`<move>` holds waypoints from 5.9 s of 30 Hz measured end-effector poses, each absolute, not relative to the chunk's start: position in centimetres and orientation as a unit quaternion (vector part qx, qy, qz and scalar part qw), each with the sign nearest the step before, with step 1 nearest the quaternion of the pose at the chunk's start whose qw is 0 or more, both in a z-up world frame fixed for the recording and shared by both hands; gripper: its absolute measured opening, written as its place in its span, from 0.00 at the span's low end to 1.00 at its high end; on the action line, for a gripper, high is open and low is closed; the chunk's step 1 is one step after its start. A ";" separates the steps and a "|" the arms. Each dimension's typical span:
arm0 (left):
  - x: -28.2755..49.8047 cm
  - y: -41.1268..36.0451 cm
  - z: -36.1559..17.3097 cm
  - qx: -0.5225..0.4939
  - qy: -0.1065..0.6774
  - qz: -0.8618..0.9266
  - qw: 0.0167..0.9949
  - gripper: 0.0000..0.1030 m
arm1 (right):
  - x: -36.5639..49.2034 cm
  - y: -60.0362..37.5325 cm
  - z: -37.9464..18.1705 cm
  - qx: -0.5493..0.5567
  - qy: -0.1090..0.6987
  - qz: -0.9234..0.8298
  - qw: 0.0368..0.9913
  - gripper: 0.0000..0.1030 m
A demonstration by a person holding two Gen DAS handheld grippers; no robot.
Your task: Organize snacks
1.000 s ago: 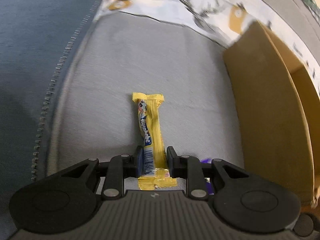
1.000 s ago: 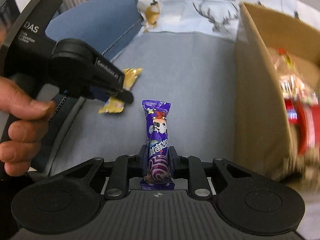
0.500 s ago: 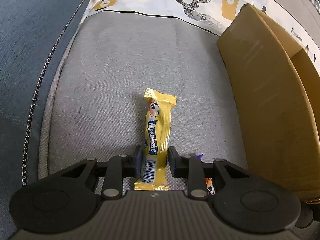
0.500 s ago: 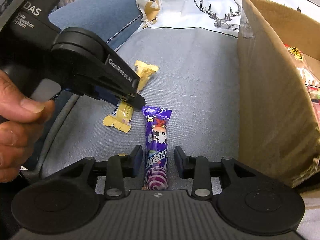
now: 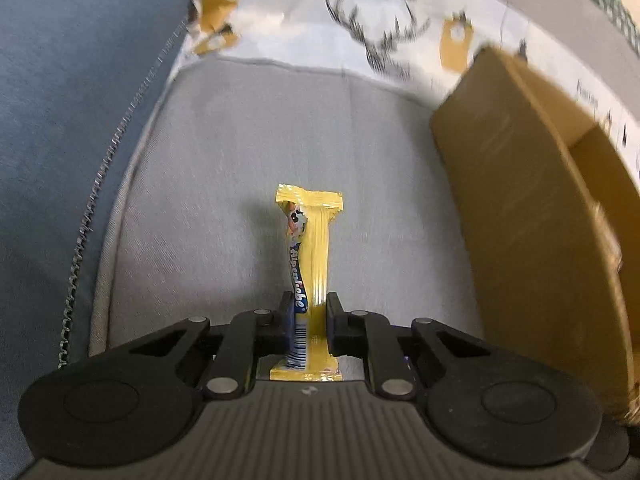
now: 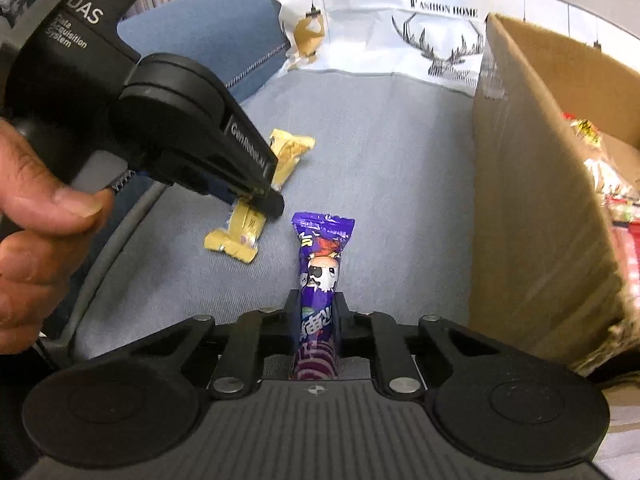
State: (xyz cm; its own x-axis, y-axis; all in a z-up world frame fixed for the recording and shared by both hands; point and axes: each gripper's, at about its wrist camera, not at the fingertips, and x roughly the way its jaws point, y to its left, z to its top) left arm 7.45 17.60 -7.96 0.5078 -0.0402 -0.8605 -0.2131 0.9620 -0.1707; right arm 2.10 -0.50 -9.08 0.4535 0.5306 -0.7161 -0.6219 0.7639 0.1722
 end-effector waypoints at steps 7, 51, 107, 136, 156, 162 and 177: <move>6.0 17.7 -5.4 -0.149 0.438 0.061 0.884 0.15 | 1.1 -1.8 -7.6 -0.054 0.367 0.330 0.868 0.15; 6.2 7.8 1.0 -0.108 0.268 -0.003 0.957 0.15 | 9.3 -21.0 2.9 0.077 0.194 0.207 0.956 0.15; 12.1 -4.0 2.1 -0.068 0.199 -0.156 0.965 0.48 | 12.3 -22.4 1.1 0.045 0.201 0.063 0.976 0.68; -2.7 -2.9 1.0 -0.061 0.285 -0.056 0.955 1.00 | 1.3 -26.8 0.5 0.042 0.251 0.122 0.959 0.99; -0.9 -3.4 -0.7 -0.064 0.332 -0.034 0.940 1.00 | 2.0 -25.9 -1.2 0.078 0.285 0.134 0.946 0.99; -0.3 -3.2 -1.0 -0.072 0.339 -0.032 0.937 1.00 | 2.5 -25.6 -1.4 0.070 0.289 0.127 0.946 0.99; -0.3 -3.2 -0.9 -0.077 0.338 -0.036 0.937 1.00 | 2.5 -25.0 -1.5 0.053 0.288 0.125 0.948 0.99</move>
